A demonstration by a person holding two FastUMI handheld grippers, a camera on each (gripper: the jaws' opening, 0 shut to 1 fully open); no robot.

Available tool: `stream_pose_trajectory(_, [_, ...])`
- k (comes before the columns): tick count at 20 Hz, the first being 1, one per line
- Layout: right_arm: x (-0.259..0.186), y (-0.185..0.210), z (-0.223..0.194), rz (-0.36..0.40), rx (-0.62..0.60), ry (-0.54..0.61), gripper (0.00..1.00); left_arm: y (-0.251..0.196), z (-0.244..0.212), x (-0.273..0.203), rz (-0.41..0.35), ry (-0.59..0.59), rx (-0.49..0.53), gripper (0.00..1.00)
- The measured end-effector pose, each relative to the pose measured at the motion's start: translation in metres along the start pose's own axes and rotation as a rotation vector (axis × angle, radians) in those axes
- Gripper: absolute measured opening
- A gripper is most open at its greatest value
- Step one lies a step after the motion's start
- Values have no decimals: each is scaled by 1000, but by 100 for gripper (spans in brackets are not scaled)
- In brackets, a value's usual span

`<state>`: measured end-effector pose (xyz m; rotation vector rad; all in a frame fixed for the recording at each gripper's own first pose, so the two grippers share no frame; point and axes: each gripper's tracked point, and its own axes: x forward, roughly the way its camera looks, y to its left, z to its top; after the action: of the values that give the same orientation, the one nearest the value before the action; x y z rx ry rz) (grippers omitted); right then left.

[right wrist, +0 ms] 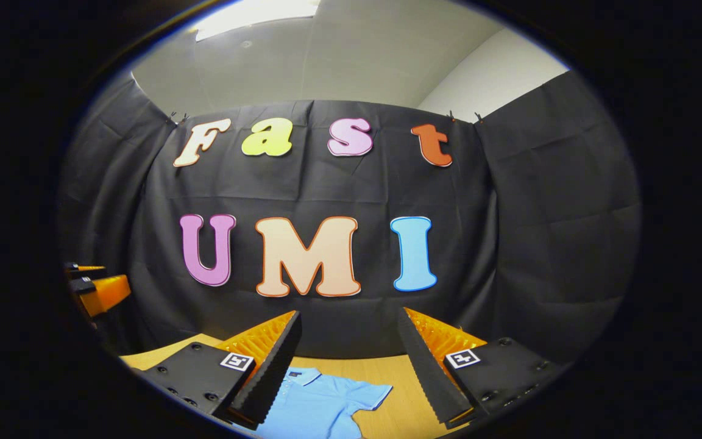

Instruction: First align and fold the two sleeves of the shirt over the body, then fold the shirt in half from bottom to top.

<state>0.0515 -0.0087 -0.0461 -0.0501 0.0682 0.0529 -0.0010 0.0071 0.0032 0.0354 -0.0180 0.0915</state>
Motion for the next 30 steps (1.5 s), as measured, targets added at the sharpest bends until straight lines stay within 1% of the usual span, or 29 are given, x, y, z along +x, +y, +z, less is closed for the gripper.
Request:
stream_pose_trajectory(1, [8, -4, -8, -1, -7, 13, 98, 1, 1, 0, 9, -1, 6, 94])
stream_pose_trajectory(2, [16, -7, -16, -2, -14, 27, 100, 2, 1, 0, 17, -3, 12, 94])
stream_pose_trajectory(3, [24, -10, -25, -4, -18, 40, 98, 3, 2, 0, 29, -5, 25, 93])
stream_pose_trajectory(4, [32, -13, -33, -5, -20, 55, 98, 5, 4, 1, 41, -12, 38, 96])
stream_pose_trajectory(8, [69, -27, -73, -3, -46, 119, 98, 1, 7, 2, 57, -23, 58, 93])
stream_pose_trajectory(11, [92, -34, -117, 7, -51, 210, 98, 3, 7, 5, 83, -18, 58, 94])
stream_pose_trajectory(12, [99, -37, -135, 9, -57, 247, 100, 3, 5, 6, 93, -11, 59, 94])
stream_pose_trajectory(13, [106, -39, -150, 15, -67, 274, 99, 4, 2, 8, 105, -4, 64, 94])
stream_pose_trajectory(14, [112, -40, -163, 22, -80, 296, 100, 5, -1, 8, 117, 4, 69, 93])
stream_pose_trajectory(15, [120, -41, -177, 27, -96, 318, 99, 5, -3, 11, 127, 13, 71, 94])
stream_pose_trajectory(17, [133, -45, -205, 33, -118, 360, 99, 7, -11, 11, 146, 35, 70, 94])
stream_pose_trajectory(23, [164, -51, -282, 42, -129, 478, 99, 12, -29, 16, 210, 91, 87, 94])
stream_pose_trajectory(24, [170, -54, -299, 37, -136, 504, 100, 14, -31, 17, 222, 99, 89, 94])
stream_pose_trajectory(27, [178, -66, -346, 14, -146, 583, 99, 16, -38, 18, 263, 125, 98, 95])
stream_pose_trajectory(28, [182, -69, -359, 8, -147, 600, 100, 17, -41, 18, 275, 134, 99, 95])
stream_pose_trajectory(30, [186, -74, -384, -1, -144, 634, 99, 18, -49, 17, 292, 158, 109, 96])
